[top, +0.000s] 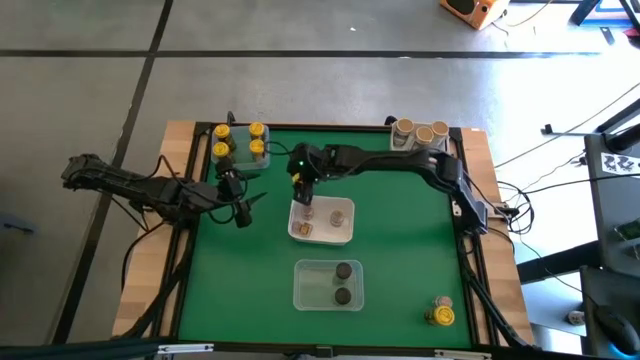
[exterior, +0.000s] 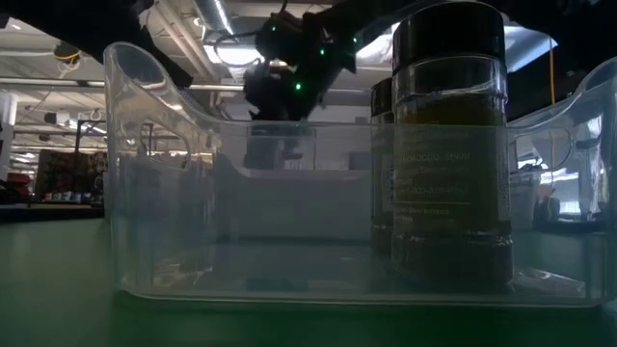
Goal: Sort spices by type
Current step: Put the top yellow seasoning bottle into the top transparent bin
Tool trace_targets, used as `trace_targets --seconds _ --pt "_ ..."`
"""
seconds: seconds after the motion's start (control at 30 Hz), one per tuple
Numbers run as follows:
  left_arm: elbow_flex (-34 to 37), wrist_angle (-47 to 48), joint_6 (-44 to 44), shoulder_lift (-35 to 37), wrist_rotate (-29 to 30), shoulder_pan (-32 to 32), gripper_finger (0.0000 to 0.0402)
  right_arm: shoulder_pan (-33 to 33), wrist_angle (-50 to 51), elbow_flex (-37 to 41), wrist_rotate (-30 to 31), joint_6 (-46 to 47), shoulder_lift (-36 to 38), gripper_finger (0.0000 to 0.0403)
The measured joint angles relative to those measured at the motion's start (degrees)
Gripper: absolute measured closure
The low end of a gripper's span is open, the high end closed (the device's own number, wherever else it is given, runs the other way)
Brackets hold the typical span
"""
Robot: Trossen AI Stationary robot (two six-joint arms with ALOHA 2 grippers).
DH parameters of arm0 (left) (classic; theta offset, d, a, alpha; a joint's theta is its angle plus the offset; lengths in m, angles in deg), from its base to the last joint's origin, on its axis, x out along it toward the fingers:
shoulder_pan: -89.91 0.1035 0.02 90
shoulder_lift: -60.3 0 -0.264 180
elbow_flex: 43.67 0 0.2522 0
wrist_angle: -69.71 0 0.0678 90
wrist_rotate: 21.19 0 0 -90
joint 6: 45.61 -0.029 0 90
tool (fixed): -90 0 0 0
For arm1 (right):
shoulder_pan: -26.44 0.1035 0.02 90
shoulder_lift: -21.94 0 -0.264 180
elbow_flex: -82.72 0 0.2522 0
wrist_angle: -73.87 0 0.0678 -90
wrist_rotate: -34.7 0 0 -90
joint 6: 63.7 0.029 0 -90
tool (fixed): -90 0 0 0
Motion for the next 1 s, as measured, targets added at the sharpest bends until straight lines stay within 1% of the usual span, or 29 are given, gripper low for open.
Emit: trace_targets --seconds 0.07,0.27,0.8,0.9,1.0 --pt "0.0 -0.2 0.2 -0.3 0.0 0.0 0.015 0.1 -2.8 2.5 0.7 0.3 0.0 0.0166" --pt "0.0 0.0 0.2 -1.1 0.0 0.0 0.015 -0.3 -6.8 5.9 0.8 1.1 0.0 0.0166" --pt "0.0 -0.1 0.2 -1.6 0.0 0.0 0.015 -0.3 -7.0 6.0 0.6 2.1 0.0 0.0165" --pt "0.0 -0.1 0.2 -1.6 0.0 0.0 0.015 -0.3 -7.7 6.0 0.6 2.7 0.0 0.015" --pt "0.0 -0.1 0.5 -1.6 0.0 0.0 0.015 -0.2 -7.9 6.0 1.3 2.7 0.0 0.0117"
